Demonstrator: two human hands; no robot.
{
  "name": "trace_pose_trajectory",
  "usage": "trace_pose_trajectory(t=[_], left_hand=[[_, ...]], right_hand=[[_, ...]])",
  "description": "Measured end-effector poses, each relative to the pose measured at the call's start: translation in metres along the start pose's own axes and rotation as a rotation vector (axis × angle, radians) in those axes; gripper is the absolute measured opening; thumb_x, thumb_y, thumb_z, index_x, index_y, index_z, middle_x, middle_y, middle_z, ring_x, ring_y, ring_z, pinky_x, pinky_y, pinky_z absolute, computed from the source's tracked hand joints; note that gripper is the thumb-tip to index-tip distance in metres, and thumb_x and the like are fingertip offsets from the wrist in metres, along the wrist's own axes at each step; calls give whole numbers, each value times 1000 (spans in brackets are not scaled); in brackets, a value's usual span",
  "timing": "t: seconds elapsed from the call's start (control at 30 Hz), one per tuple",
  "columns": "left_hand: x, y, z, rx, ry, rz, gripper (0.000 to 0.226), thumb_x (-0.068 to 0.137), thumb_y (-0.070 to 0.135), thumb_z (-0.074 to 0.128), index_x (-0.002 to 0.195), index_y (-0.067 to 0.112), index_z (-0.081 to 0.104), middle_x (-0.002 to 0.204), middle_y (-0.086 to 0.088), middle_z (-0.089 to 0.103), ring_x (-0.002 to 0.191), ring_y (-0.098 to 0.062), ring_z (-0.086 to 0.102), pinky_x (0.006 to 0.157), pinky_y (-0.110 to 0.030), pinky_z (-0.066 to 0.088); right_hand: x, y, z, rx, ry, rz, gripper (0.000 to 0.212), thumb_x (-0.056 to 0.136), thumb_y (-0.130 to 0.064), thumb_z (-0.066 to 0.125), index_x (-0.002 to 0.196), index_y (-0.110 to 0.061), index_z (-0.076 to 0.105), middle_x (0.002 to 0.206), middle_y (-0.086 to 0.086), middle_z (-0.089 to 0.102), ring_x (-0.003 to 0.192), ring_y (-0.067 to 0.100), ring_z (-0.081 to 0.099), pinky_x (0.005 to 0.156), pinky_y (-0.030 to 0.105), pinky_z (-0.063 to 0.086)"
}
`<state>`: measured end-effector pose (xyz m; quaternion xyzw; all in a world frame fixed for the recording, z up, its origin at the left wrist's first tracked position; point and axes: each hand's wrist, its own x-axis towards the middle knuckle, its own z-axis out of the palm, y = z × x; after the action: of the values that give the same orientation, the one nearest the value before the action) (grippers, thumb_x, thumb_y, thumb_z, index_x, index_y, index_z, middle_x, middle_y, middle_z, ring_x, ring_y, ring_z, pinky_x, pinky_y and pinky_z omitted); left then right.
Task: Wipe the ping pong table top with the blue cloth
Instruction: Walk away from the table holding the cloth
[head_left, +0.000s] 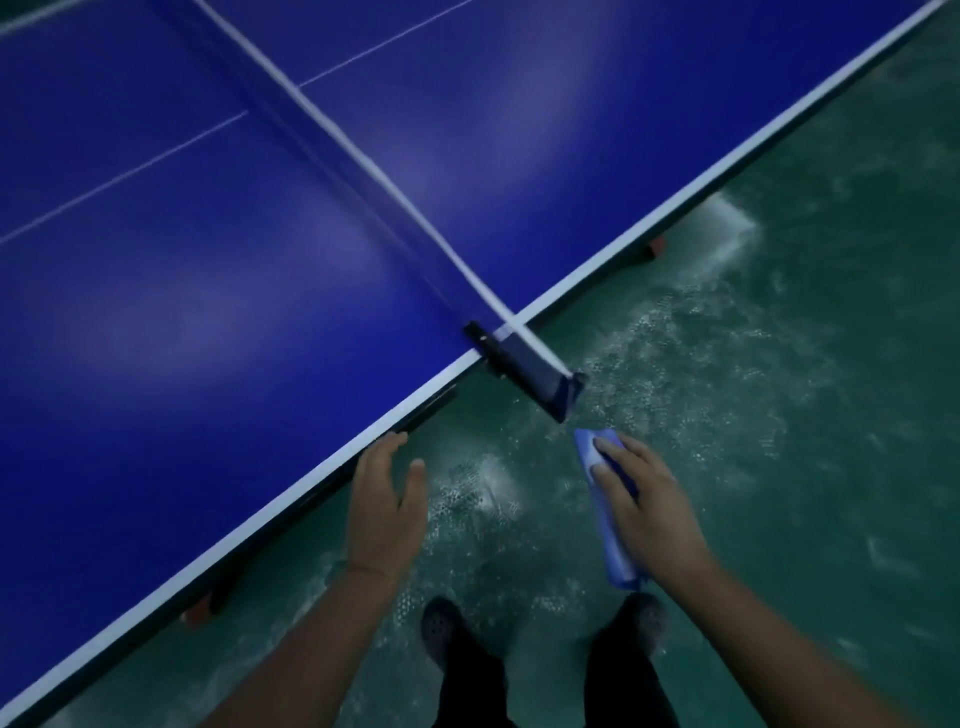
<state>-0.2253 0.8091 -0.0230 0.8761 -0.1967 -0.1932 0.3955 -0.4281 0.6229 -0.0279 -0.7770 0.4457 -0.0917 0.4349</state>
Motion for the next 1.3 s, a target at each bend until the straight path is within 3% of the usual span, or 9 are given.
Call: trace_pose_trajectory(t=[0.13, 0.3, 0.4, 0.53, 0.77, 1.0, 1.13, 1.3], left_hand=[[-37, 88, 59, -61, -26, 67, 43, 92, 40, 48, 134, 33, 52, 138, 8, 52, 126, -7, 48, 106, -32, 38], [-68, 186, 152, -124, -104, 151, 40, 87, 38, 52, 127, 34, 55, 129, 4, 61, 120, -12, 57, 104, -39, 45], [-75, 239, 206, -146, -208, 196, 42, 86, 37, 53, 128, 30, 56, 128, 4, 61, 119, -10, 57, 105, -43, 46], [-68, 304, 264, -154, -321, 296, 38, 88, 38, 53, 126, 37, 55, 127, 14, 59, 119, -2, 55, 100, -32, 46], [-14, 386, 339, -234, -379, 330, 38, 87, 39, 56, 125, 43, 56, 129, 16, 60, 122, -4, 55, 98, -27, 43], [86, 466, 440, -239, -460, 323, 39, 88, 40, 56, 127, 43, 55, 129, 17, 58, 122, -1, 54, 103, -34, 47], [139, 533, 504, -211, -559, 353, 36, 88, 42, 55, 120, 57, 52, 130, 21, 57, 122, 1, 53, 103, -33, 46], [187, 632, 598, -175, -702, 426, 35, 88, 47, 54, 122, 53, 54, 129, 21, 58, 122, 0, 53, 104, -36, 47]], right_hand=[[-18, 48, -98, 110, 70, 37, 35, 98, -35, 59, 132, -29, 64, 143, -12, 50, 125, 0, 47, 99, 18, 34], [-27, 117, -215, 169, 249, 124, 33, 96, -34, 62, 128, -31, 67, 141, -11, 53, 122, -4, 46, 93, -1, 26], [-25, 150, -273, 198, 343, 175, 33, 96, -34, 62, 128, -30, 67, 139, -12, 53, 119, -8, 46, 91, -6, 25], [-7, 178, -334, 272, 461, 211, 35, 94, -38, 62, 128, -31, 67, 136, -19, 53, 117, -22, 44, 92, -6, 27], [63, 196, -405, 346, 568, 197, 48, 86, -54, 55, 128, -34, 65, 123, -50, 43, 117, -25, 41, 90, -7, 28], [184, 219, -479, 326, 611, 239, 49, 87, -53, 57, 131, -32, 65, 130, -39, 46, 119, -24, 42, 90, -7, 27], [251, 233, -536, 310, 655, 266, 52, 84, -59, 55, 129, -35, 65, 128, -42, 44, 118, -25, 41, 88, -8, 27], [318, 264, -622, 313, 791, 317, 48, 83, -60, 54, 127, -42, 64, 129, -42, 44, 120, -24, 41, 90, -8, 26]])
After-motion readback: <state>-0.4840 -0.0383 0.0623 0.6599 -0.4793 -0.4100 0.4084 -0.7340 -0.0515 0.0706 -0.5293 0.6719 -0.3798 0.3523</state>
